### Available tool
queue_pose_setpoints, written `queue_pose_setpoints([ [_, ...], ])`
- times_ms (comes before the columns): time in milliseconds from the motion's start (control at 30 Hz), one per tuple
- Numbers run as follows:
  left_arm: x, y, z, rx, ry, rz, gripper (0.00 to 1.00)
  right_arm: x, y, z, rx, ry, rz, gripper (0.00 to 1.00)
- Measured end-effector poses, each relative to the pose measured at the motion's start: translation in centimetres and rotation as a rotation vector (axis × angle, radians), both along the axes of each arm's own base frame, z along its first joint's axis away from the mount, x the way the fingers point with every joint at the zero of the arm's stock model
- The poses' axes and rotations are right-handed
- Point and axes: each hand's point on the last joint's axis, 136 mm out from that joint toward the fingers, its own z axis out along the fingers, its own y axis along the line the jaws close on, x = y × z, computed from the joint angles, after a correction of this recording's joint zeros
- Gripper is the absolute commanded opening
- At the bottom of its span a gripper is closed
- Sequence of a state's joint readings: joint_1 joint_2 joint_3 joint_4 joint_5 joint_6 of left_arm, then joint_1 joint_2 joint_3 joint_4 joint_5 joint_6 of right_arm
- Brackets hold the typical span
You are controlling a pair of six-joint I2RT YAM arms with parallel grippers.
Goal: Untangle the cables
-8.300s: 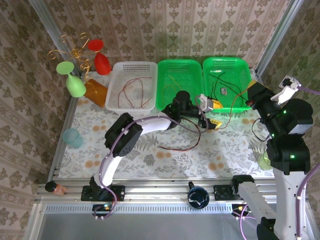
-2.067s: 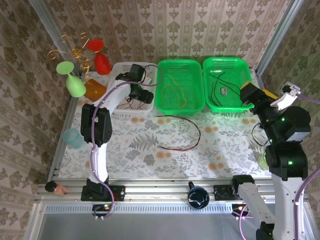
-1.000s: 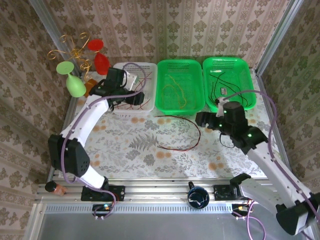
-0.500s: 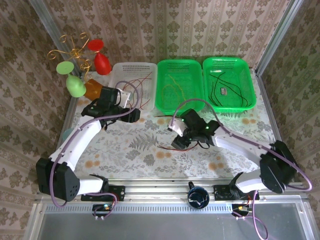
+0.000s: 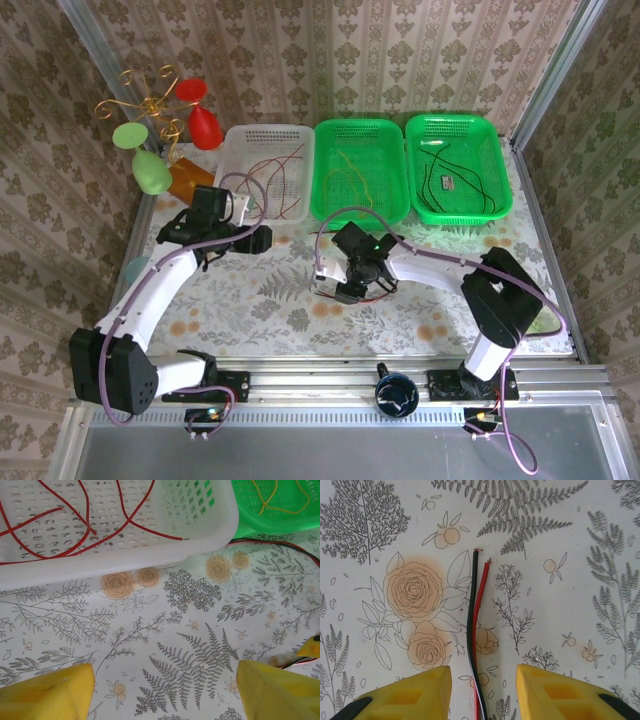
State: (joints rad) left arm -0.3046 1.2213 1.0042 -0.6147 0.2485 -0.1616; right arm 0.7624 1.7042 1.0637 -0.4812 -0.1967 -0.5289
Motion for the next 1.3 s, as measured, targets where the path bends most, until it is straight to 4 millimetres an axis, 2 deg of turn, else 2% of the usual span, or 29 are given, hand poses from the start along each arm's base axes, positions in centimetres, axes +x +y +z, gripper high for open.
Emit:
queue_pose_setpoints([
  [267,-0.4,0.7,0.0,-0.006,-0.004,0.021,0.76,-0.6,0.0,-1.7,-0.047,0.038,0.028,0.46],
  [567,-0.2,2.2,0.6,-0.032,-0.010,0.065,0.76,-0.7,0.6,-2.9,-0.106,0.044,0.044,0.45],
  [700,-0.3,2.3,1.0,-0.042,-0.018,0.066,0.76,-0.7,0.9,-3.5,-0.138,0.028,0.058,0.37],
  [900,-0.6,2.4,0.9,-0.041,-0.009,0.066,0.74,-0.4,1.0,-3.4,-0.146,0.015,0.053,0.07],
  [967,-0.6,2.4,1.1,-0.042,-0.016,0.065,0.74,-0.4,1.1,-3.2,-0.139,0.015,0.048,0.03],
  [1100,-0.9,2.3,2.4,-0.051,-0.060,0.056,0.74,-0.5,1.2,-1.1,-0.085,-0.019,0.034,0.00],
  [1300,-0.7,0.9,5.2,-0.091,-0.153,0.006,0.72,0.1,1.9,5.8,0.096,-0.154,-0.014,0.00],
])
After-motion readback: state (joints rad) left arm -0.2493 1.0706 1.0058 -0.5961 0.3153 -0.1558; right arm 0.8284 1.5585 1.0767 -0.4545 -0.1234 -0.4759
